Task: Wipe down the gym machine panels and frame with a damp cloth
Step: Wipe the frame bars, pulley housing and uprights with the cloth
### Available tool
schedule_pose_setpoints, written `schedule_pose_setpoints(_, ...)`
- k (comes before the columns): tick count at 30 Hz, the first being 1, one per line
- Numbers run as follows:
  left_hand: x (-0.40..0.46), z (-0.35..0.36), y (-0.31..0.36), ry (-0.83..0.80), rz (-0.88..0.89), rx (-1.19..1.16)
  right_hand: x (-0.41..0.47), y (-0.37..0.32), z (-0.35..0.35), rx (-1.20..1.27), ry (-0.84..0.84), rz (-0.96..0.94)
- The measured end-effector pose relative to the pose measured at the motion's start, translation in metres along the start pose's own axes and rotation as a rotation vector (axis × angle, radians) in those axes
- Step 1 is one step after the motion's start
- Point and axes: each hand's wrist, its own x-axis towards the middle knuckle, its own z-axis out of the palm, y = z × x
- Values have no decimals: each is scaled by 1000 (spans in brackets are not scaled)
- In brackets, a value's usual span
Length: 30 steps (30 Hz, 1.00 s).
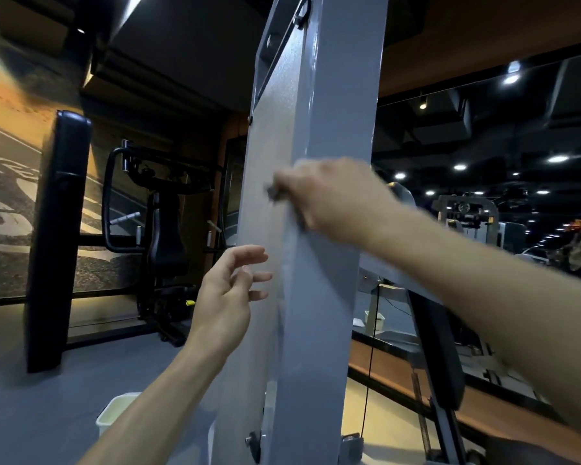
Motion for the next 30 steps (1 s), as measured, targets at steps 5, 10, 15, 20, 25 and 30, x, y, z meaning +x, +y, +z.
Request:
schedule_pose_setpoints(5, 4, 7, 3, -45, 57, 34, -2, 18, 6, 174, 111, -65)
schedule_pose_setpoints(10, 0, 11, -1, -68, 66, 51, -92, -40, 56, 321, -27, -186)
schedule_pose_setpoints(15, 3, 10, 7, -52, 97, 114, -61, -9, 38, 236, 79, -258)
schedule_pose_setpoints(20, -1, 9, 11, -57, 98, 180, -11, 25, 21, 148, 305, 14)
schedule_pose_setpoints(25, -3, 10, 9, -53, 96, 220, -101, -43, 70, 333, 148, -133)
schedule_pose_setpoints(30, -7, 14, 12, -34, 77, 211, -106, -40, 73, 188, 73, -258)
